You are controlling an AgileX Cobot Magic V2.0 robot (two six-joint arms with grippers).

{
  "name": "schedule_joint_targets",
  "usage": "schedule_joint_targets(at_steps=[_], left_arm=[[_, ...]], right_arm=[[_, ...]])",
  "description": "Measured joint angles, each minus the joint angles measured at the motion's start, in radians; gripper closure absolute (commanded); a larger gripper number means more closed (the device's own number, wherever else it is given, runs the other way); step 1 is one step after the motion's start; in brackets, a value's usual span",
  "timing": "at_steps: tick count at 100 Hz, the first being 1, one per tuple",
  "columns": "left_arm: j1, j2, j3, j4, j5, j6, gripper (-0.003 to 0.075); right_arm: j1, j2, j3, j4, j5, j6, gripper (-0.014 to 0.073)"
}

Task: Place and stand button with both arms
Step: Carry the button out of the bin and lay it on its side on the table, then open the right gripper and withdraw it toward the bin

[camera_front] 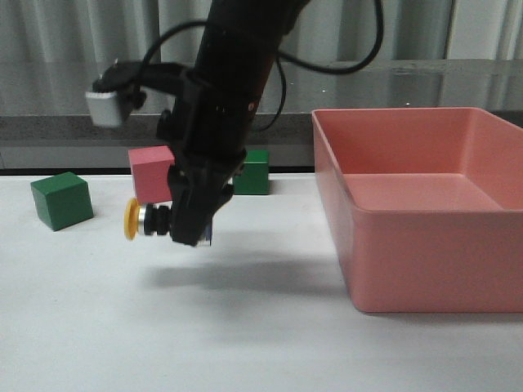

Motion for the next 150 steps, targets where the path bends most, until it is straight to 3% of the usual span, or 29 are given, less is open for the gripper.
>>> schedule_joint_targets(at_steps=[21, 30, 47, 57, 70, 79, 91, 105, 132, 150], left_arm=[[0.000, 0.000, 0.000, 0.000, 0.000, 0.000, 0.0740], [0.000, 0.000, 0.000, 0.000, 0.000, 0.000, 0.0740], [0.000, 0.000, 0.000, 0.000, 0.000, 0.000, 0.0740], [0.000, 0.000, 0.000, 0.000, 0.000, 0.000, 0.0740], [0.000, 0.000, 0.000, 0.000, 0.000, 0.000, 0.0740], [0.000, 0.000, 0.000, 0.000, 0.000, 0.000, 0.0740], [0.000, 0.000, 0.000, 0.000, 0.000, 0.000, 0.0740], [0.000, 0.000, 0.000, 0.000, 0.000, 0.000, 0.0740], [0.000, 0.000, 0.000, 0.000, 0.000, 0.000, 0.0740], [0.000, 0.000, 0.000, 0.000, 0.000, 0.000, 0.0740]], right_arm=[[0.011, 0.070, -0.057, -0.014, -0.010, 0.048, 0.0569], [0.011, 0.074, -0.068, -0.016, -0.018, 0.059, 0.0449], [0.011, 0.074, -0.072, -0.018, -0.034, 0.082, 0.0114], [0.011, 0.074, -0.072, -0.018, -0.045, 0.111, 0.0044], [0.011, 0.074, -0.072, -0.018, -0.049, 0.128, 0.0067], [0.011, 0.067, -0.077, -0.018, -0.041, 0.152, 0.0137], [0.011, 0.027, -0.096, -0.027, -0.004, 0.214, 0.0342], [-0.001, -0.068, -0.110, -0.047, 0.023, 0.319, 0.0672], [-0.138, -0.272, -0.112, -0.061, 0.040, 0.615, 0.0655], [-0.266, -0.451, 0.017, -0.078, -0.063, 0.698, 0.0655]])
